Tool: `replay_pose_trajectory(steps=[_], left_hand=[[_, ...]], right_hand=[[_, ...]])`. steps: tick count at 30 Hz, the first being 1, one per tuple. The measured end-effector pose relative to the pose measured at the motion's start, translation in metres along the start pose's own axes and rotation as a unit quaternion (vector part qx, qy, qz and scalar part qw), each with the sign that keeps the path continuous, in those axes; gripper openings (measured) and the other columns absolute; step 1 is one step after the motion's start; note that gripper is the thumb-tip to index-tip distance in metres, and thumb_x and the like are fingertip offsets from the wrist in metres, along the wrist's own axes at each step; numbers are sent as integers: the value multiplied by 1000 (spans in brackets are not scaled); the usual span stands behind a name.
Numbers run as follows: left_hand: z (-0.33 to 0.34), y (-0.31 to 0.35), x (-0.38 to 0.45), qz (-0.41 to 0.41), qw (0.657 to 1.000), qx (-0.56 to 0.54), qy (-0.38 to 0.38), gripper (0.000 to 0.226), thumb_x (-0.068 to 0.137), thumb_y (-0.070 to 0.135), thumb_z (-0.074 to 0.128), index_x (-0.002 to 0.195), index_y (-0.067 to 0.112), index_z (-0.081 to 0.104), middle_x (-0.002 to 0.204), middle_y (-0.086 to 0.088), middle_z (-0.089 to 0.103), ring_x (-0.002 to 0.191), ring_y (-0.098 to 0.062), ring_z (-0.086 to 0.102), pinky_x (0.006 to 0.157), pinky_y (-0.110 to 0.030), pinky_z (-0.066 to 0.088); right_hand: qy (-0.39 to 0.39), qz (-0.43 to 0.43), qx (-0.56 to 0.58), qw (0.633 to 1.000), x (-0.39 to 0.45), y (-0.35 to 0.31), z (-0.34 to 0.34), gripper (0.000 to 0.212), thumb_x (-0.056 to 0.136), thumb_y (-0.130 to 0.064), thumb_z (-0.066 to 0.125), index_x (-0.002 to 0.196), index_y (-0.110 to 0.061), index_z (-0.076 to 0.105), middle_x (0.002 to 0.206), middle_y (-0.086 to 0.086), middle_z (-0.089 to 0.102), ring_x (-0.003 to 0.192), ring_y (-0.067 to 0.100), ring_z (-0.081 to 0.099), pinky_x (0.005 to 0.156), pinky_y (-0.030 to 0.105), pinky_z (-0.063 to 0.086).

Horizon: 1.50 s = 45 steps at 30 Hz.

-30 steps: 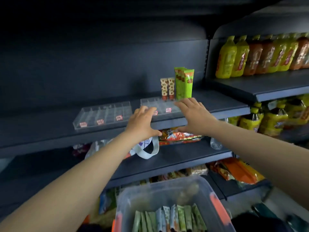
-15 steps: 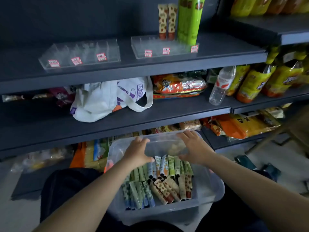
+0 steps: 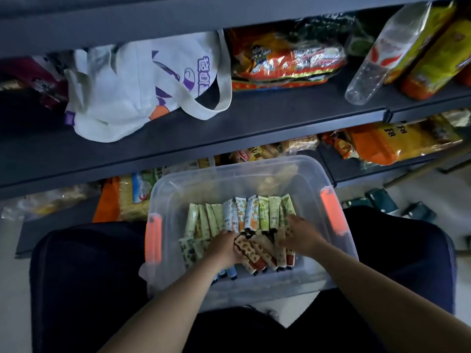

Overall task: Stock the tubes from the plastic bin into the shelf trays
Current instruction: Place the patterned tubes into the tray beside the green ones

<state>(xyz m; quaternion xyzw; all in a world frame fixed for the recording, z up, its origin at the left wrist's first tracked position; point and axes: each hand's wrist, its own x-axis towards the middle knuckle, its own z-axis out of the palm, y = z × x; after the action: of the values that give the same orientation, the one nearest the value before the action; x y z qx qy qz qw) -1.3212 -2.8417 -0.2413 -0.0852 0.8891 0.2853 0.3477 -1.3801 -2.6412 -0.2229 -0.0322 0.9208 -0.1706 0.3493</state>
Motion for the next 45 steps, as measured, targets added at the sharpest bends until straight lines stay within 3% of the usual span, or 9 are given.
replay_pose_trajectory(steps=[3,9,15,20,25,35,39,43,45], left_hand=[[11,-1,9,-11,1000,-24,10,44,82,26,68,122,12,55,122,-7,52,109,-22,54,82,-26,42],[33,0,23,-64,989,-113,69,49,81,22,70,128,14,56,126,-6,55,112,-21,55,91,-30,47],[45,5,36,-139,969,-153,134,18,83,18,68,96,6,69,96,-9,69,85,-22,63,65,-25,42],[50,4,44,-179,952,-196,151,14,80,14,71,86,2,72,83,-13,70,78,-26,66,63,-26,44],[55,4,49,-209,942,-230,129,19,79,18,73,90,3,72,89,-13,70,82,-27,66,68,-29,50],[53,1,51,-252,900,-345,83,27,76,11,76,100,3,66,96,-9,67,87,-24,65,79,-34,53],[47,-8,47,-240,882,-400,57,31,80,5,71,110,-2,64,105,-16,68,88,-24,63,86,-37,53],[37,-11,39,-224,828,-510,70,26,84,2,65,110,-2,64,89,-9,68,80,-20,64,74,-25,54],[30,-9,36,-232,798,-552,66,18,86,3,63,103,1,64,85,-7,67,75,-16,63,69,-23,55]], right_hand=[[-41,20,-21,999,5,4,11,37,81,-32,64,114,-14,62,118,3,63,107,20,59,79,22,42],[-79,70,28,994,23,11,32,36,78,-32,61,107,-12,64,109,8,67,100,25,64,75,27,47],[-27,99,-4,995,38,9,40,32,85,-36,59,104,-11,64,105,9,67,99,27,64,77,31,49],[7,79,-40,996,43,2,49,32,90,-39,50,103,-14,66,98,6,68,92,27,66,68,31,50],[10,122,-4,993,43,7,53,38,77,-46,67,96,-12,63,89,3,68,84,24,67,62,29,52],[-33,77,-11,996,45,14,52,34,77,-44,64,94,-15,61,93,2,65,90,23,65,64,26,45],[-128,106,136,977,48,27,43,25,71,-28,74,90,-13,66,93,3,68,91,20,65,81,34,55],[-148,157,393,894,47,23,39,23,79,-9,66,101,0,65,98,20,70,87,32,69,82,44,56],[-146,164,474,853,42,16,37,15,88,-10,55,96,1,61,83,19,69,72,30,66,75,43,54]])
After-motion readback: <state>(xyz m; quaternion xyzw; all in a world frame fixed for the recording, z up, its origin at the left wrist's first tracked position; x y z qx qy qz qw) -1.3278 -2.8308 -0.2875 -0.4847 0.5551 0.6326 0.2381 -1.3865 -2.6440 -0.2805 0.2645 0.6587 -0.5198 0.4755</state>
